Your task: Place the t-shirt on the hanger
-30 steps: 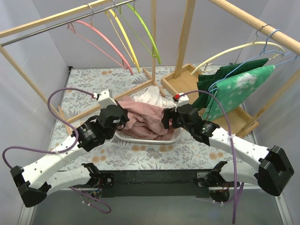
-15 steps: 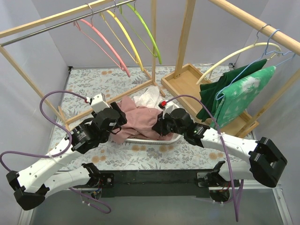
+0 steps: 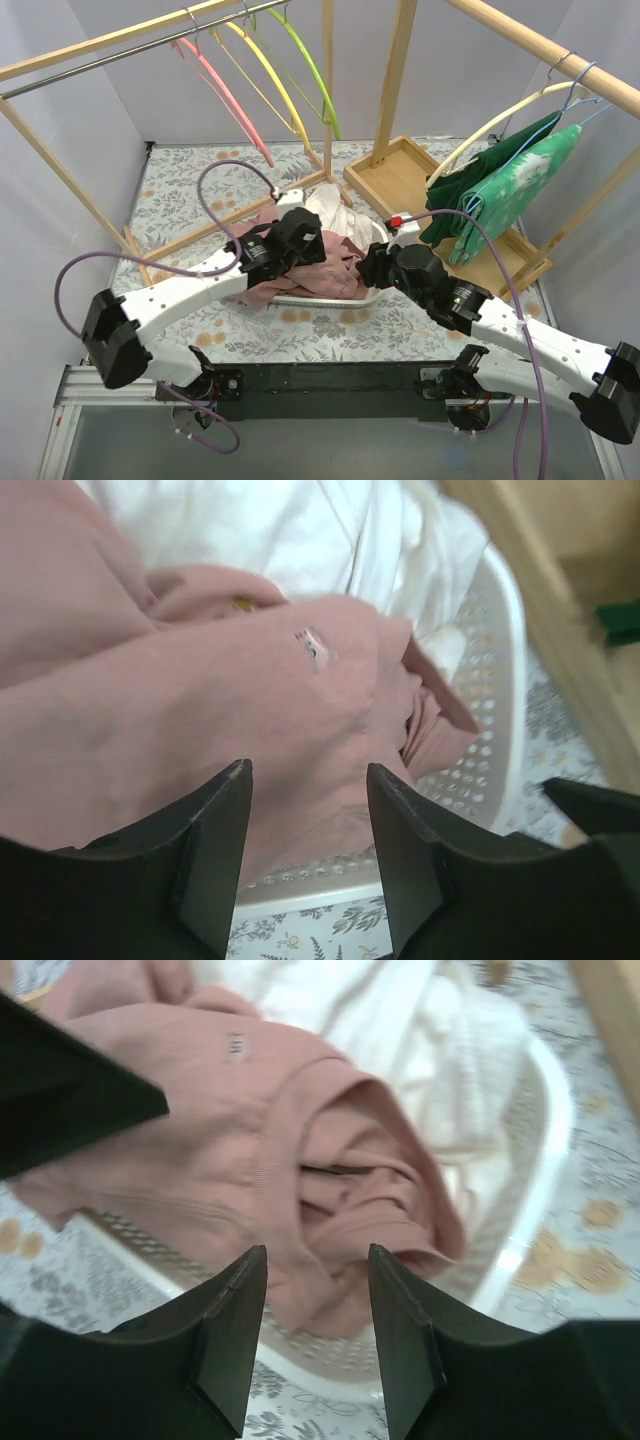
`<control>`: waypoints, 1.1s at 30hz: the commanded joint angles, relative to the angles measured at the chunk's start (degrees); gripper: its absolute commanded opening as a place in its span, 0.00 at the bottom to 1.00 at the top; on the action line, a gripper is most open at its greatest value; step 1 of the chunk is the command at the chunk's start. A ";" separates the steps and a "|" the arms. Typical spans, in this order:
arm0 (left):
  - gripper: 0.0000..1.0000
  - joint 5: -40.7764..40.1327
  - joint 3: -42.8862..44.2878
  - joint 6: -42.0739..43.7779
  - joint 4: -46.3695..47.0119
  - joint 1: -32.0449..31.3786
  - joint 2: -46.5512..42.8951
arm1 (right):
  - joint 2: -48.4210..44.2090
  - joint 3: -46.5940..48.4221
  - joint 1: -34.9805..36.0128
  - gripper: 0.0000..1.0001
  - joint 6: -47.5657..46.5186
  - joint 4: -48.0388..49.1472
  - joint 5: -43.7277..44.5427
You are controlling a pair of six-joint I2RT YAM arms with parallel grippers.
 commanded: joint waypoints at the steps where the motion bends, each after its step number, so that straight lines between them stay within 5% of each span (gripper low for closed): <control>1: 0.48 1.34 5.28 1.90 3.14 -3.68 6.96 | -5.21 -2.73 -1.09 0.53 4.18 -8.04 11.49; 16: 0.46 -13.52 11.62 -0.55 -4.25 -11.24 22.09 | -9.35 -5.38 -2.32 0.56 6.56 -12.88 13.97; 20: 0.39 -15.63 11.27 -3.44 -7.05 -12.65 23.06 | -7.69 -4.94 -2.32 0.60 6.12 -12.79 13.35; 27: 0.00 -18.44 8.02 -7.23 -12.23 -12.83 13.77 | -4.96 -3.71 -2.50 0.63 4.19 -10.77 10.72; 33: 0.00 -22.39 7.67 -9.17 -17.16 -12.65 3.38 | -0.92 0.15 -2.85 0.63 1.73 -8.84 8.00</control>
